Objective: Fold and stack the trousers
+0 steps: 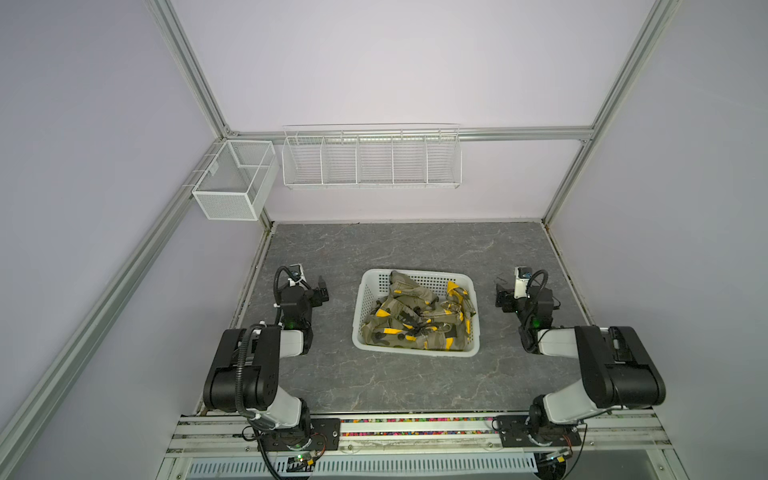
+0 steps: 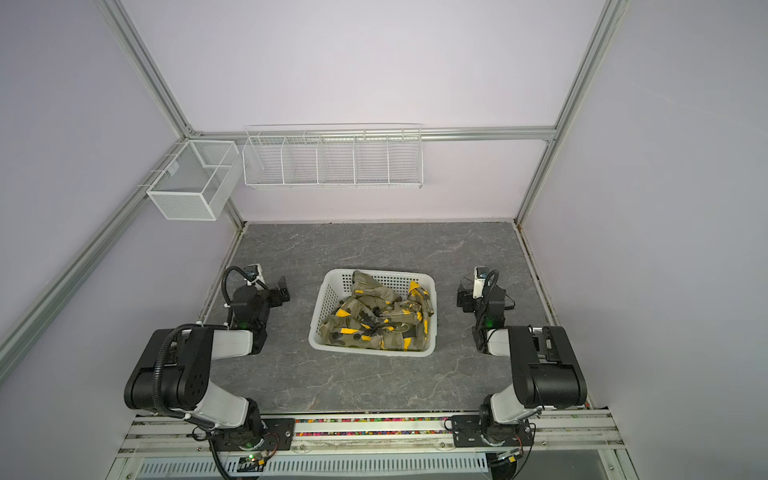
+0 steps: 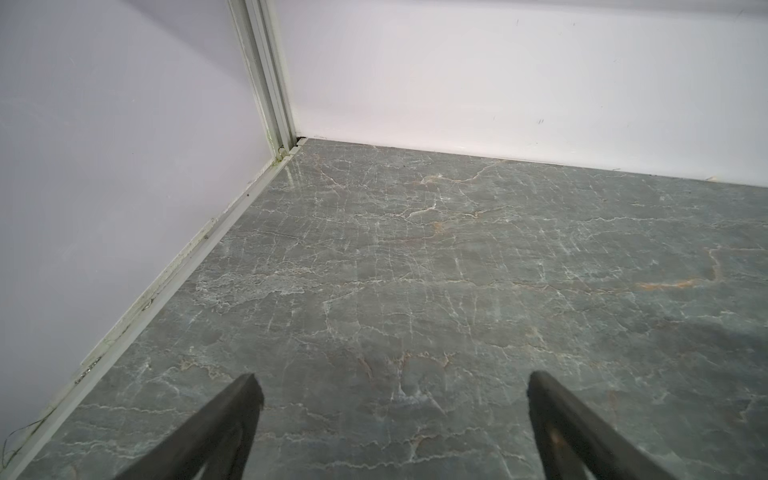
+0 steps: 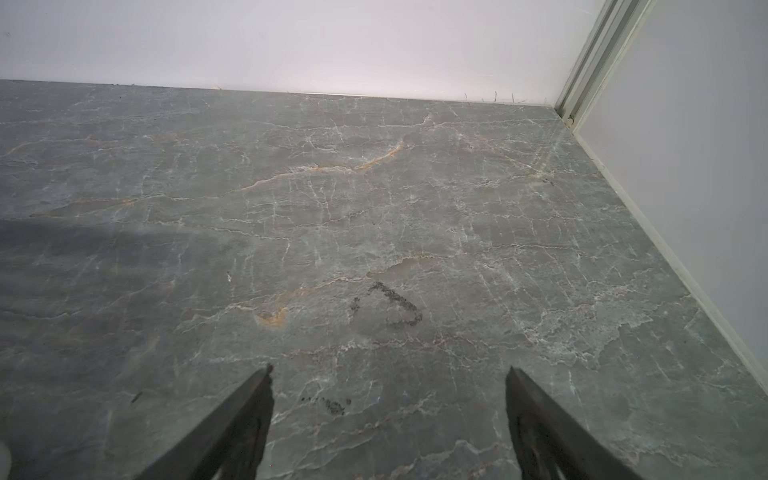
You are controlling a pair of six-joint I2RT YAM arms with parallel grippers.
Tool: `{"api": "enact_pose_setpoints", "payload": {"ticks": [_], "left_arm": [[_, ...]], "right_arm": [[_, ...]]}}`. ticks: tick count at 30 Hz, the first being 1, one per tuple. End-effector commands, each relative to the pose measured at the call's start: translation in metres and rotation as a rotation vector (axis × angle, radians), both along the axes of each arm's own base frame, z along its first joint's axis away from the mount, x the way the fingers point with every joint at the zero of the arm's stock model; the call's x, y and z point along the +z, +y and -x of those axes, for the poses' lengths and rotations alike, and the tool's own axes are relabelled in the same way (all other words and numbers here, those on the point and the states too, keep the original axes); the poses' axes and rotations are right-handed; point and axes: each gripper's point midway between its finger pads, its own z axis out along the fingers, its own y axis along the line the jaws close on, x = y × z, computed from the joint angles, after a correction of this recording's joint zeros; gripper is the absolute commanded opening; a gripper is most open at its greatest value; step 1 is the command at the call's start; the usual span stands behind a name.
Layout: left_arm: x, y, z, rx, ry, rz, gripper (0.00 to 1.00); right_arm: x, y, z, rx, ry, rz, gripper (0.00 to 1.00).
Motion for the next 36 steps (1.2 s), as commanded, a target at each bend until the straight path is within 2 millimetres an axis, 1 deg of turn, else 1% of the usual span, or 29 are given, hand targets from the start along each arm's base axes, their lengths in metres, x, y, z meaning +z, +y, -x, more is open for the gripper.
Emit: {"api": "enact_pose_setpoints", "payload": {"ticks": [1,15,19,21,23,26,29,31,32,33,36], "left_arm": [[0.002,0.002,0.0,0.004,-0.015,-0.002,0.99],[0.003,0.002,0.0,0.001,-0.017,-0.002,0.99],[0.003,0.001,-0.001,0.001,-0.019,-0.001,1.0],[0.009,0.001,0.0,-0.003,-0.028,-0.002,1.0],[0.021,0.001,0.002,0.0,-0.027,-0.003,0.99],[0.046,0.0,0.005,-0.006,-0.017,-0.001,0.99],[0.077,-0.004,0.01,-0.024,-0.003,0.035,0.99],[0.091,-0.01,0.013,-0.034,0.05,0.081,0.99],[0.095,-0.011,0.015,-0.022,0.085,0.107,0.99],[0.098,-0.012,0.018,-0.004,0.128,0.139,0.99],[0.097,-0.028,0.027,-0.018,0.249,0.204,1.0]], "right_arm": [[0.007,0.001,-0.003,0.012,-0.034,0.012,0.88],[0.006,-0.002,-0.004,-0.001,-0.027,0.003,0.88],[0.009,-0.003,-0.003,-0.002,-0.039,0.004,0.88],[0.019,0.002,-0.003,0.026,-0.045,0.004,0.88],[0.033,0.006,-0.001,0.051,-0.03,0.001,0.88],[0.058,0.017,0.005,0.114,-0.039,-0.016,0.88],[0.089,0.04,0.011,0.231,-0.044,-0.075,0.88],[0.104,0.056,0.017,0.316,-0.028,-0.109,0.88],[0.11,0.062,0.02,0.345,-0.023,-0.116,0.88],[0.117,0.073,0.026,0.4,-0.012,-0.126,0.88],[0.132,0.101,0.046,0.547,0.027,-0.146,0.88]]}}
